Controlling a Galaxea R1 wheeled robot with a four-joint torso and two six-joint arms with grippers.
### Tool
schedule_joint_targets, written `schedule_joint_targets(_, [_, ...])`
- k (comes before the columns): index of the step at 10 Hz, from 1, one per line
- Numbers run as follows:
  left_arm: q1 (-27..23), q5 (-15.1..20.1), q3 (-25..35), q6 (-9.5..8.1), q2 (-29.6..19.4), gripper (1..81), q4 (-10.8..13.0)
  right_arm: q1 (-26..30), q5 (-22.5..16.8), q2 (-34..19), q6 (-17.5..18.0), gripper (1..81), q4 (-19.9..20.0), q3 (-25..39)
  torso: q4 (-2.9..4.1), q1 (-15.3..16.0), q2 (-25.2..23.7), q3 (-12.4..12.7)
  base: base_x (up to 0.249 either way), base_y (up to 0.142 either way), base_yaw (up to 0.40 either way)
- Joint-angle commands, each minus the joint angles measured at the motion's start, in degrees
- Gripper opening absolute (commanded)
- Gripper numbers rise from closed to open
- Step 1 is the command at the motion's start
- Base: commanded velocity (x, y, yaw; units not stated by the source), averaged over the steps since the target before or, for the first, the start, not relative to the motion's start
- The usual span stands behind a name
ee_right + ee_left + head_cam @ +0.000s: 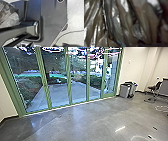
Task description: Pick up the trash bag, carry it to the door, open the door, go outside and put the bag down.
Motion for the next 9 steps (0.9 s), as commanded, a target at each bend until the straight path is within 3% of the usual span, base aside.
schedule_joint_targets(1, [-2.9,5.0,0.3,0.55,0.1,1.0,0.0,2.6,-3.8,0.3,-0.2,81.1,-0.3,-0.1,0.0,0.0,0.0,0.0,0.144,0.0,0.0])
schedule_joint_targets(4, [-2.9,5.0,0.3,0.46,0.2,1.0,0.0,2.6,-3.8,0.2,-0.2,81.1,-0.3,-0.3,0.0,0.0,0.0,0.0,0.144,0.0,0.0])
schedule_joint_targets(9, [-2.9,5.0,0.3,0.46,0.3,1.0,0.0,2.6,-3.8,0.2,-0.2,81.1,-0.3,-0.3,0.0,0.0,0.0,0.0,0.149,-0.073,0.0])
